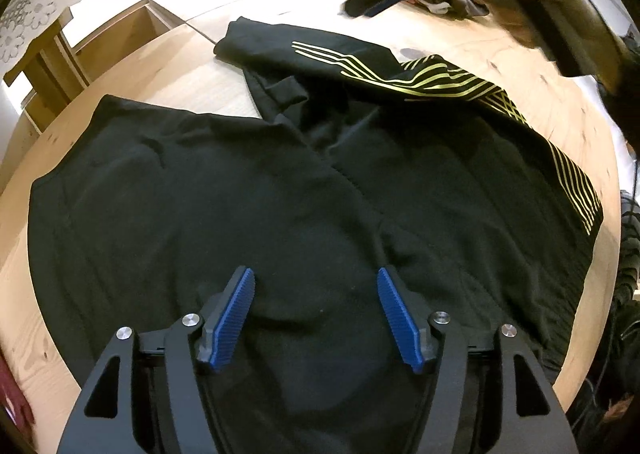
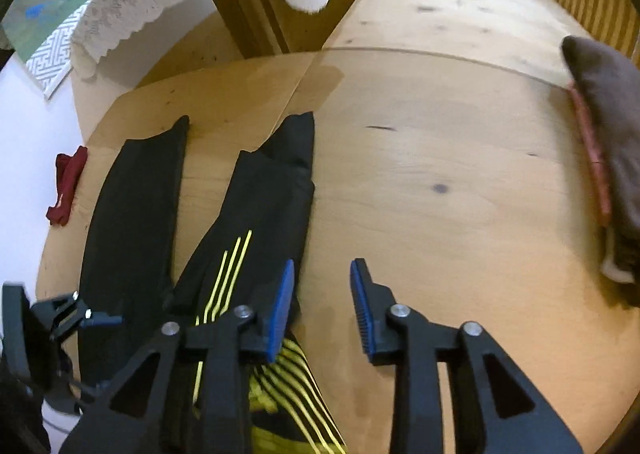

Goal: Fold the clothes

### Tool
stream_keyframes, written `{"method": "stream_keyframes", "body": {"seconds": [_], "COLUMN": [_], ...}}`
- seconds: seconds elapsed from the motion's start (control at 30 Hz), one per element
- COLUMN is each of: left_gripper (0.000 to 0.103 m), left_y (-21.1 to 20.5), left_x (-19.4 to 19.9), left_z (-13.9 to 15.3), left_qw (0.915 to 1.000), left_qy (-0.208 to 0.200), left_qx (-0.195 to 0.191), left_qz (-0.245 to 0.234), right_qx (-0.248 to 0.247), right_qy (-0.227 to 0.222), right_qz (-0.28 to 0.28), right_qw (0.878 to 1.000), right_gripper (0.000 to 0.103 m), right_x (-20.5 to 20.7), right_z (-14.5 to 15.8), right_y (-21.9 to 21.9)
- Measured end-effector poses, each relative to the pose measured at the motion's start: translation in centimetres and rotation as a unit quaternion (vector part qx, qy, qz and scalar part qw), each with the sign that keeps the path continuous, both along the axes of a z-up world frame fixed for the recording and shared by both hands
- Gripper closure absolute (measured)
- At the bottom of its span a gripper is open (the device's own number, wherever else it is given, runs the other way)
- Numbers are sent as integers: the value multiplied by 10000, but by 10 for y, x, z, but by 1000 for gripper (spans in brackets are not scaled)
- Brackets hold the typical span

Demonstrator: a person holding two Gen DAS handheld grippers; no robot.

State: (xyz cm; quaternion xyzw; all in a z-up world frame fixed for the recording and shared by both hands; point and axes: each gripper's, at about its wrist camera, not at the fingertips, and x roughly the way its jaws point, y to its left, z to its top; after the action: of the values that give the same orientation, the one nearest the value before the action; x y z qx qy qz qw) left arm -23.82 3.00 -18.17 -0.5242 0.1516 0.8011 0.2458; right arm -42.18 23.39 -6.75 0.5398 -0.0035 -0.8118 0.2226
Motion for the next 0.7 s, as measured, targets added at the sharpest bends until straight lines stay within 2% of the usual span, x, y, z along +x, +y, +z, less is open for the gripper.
{"method": "stream_keyframes", "body": {"seconds": [0.1, 0.2, 0.23, 0.27, 0.3, 0.53, 0.67, 0.7], "left_gripper": [40, 40, 40, 40, 40, 39, 39, 39], "left_y": [0, 0, 0, 0, 0, -1, -2, -2], "left_x": [0, 0, 1, 0, 0, -1, -2, -3], "left_z": [0, 0, 1, 1, 1, 1, 2, 1], "left_qw": [10000, 10000, 10000, 10000, 10000, 10000, 10000, 10000], "left_qy": [-1, -11, -16, -23, -29, -49, -58, -57], "left_qx": [-3, -14, -18, -22, -28, -48, -51, -50], "left_qz": [-26, -14, -10, -6, -7, -4, 22, 29], "right_qx": [-46, -114, -182, -161, -87, 550, 1444, 1245], "right_qy": [-258, -309, -299, -257, -199, 335, 968, 861], "right_qz": [58, 183, 233, 250, 255, 145, -106, -256], "right_qw": [9996, 9993, 9991, 9992, 9994, 9978, 9847, 9881], "right_gripper": [66, 67, 70, 88, 97, 97, 98, 98], "right_x": [-12, -11, -9, -9, -8, -14, -30, -38], "right_z": [-14, -20, -20, -19, -19, 17, 45, 49], "right_y": [-18, -29, -31, -32, -33, -5, 27, 39]}}
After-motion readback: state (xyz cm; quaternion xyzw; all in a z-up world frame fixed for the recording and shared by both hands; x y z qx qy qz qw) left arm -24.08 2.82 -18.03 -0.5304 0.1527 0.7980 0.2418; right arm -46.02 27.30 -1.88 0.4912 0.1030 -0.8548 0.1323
